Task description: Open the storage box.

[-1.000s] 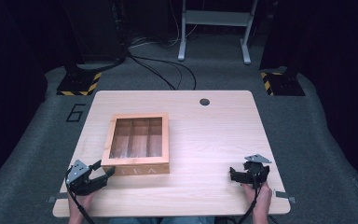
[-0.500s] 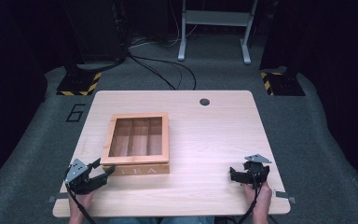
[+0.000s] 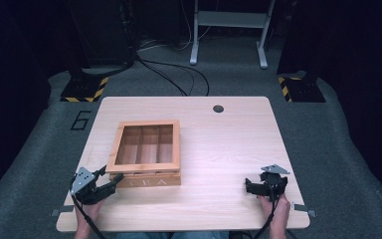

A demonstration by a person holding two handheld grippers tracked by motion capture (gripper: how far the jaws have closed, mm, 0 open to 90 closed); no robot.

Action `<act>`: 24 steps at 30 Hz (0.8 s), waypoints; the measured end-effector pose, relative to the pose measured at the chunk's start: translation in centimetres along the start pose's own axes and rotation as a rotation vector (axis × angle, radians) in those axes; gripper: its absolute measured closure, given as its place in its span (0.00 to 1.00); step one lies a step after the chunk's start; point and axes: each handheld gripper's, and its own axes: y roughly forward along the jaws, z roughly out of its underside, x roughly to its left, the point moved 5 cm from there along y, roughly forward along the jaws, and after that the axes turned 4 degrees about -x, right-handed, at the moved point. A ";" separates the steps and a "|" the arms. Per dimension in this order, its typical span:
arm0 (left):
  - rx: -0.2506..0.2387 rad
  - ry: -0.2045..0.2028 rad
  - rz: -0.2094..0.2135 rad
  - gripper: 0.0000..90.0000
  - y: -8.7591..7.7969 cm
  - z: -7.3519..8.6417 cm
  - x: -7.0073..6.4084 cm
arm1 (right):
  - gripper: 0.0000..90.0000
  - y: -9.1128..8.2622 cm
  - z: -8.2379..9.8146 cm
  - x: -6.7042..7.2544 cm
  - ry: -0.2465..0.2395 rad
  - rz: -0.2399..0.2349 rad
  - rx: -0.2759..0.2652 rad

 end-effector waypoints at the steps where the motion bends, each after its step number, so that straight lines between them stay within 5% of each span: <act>1: -0.005 0.000 -0.001 0.42 0.0 -0.1 0.0 | 0.01 0.0 0.0 0.0 0.000 0.001 0.001; 15: -0.020 0.004 -0.031 0.42 0.5 -0.9 0.4 | 0.01 0.0 0.0 0.0 -0.001 0.000 0.001; 24: -0.022 0.052 -0.076 0.44 0.5 -1.8 0.6 | 0.01 0.0 0.0 0.0 0.002 0.000 0.001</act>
